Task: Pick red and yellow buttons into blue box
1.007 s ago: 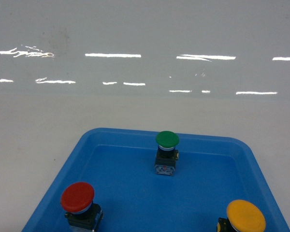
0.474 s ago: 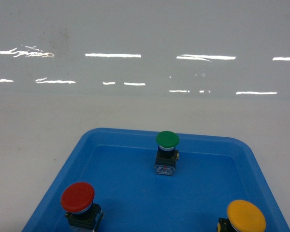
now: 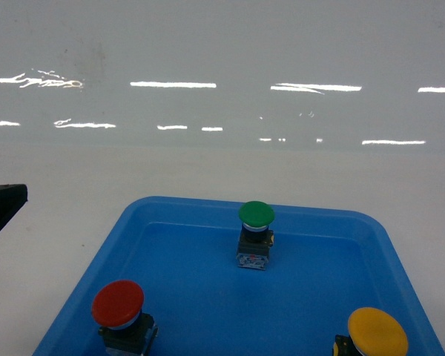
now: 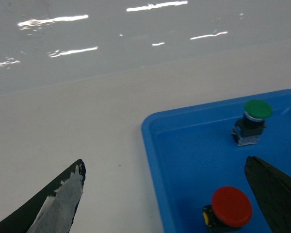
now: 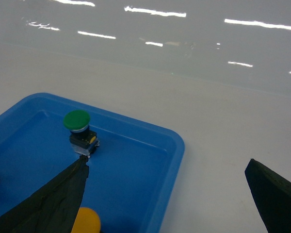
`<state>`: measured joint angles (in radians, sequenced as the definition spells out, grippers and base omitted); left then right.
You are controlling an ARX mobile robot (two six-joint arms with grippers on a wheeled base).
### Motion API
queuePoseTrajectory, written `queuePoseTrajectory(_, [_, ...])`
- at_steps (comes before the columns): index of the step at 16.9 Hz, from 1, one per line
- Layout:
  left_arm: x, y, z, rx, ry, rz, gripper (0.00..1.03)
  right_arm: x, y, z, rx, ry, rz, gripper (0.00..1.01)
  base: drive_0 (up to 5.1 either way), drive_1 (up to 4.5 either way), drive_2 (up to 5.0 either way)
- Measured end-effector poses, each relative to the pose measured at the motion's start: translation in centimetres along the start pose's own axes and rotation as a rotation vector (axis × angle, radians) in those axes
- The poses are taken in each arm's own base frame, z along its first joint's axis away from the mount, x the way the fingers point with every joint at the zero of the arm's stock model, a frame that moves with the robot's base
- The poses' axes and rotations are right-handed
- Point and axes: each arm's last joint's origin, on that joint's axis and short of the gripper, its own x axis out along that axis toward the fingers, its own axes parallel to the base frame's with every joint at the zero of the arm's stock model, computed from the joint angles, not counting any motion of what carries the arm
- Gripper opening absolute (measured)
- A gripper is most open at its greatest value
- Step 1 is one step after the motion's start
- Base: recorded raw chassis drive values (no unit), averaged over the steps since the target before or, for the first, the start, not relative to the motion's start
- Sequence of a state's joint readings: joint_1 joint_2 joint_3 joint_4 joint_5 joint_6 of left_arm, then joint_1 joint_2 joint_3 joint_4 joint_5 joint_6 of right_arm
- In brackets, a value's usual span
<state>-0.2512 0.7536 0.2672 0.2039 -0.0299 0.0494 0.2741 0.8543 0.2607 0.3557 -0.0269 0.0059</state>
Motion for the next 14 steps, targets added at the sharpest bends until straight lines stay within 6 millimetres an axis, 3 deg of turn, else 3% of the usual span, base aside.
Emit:
queuePoseTrajectory(6, [-0.1,0.2,0.1,0.008,-0.012,0.028,0.98,1.9,4.3,-0.7,-0.102,0.081,0.092,0.98,0.0,0.00,0.0])
queuePoseTrajectory(14, [-0.1,0.2,0.1,0.008,-0.012,0.028,0.98,4.1,4.3,-4.0,-0.101,0.223,0.111,0.98,0.0,0.00,0.0])
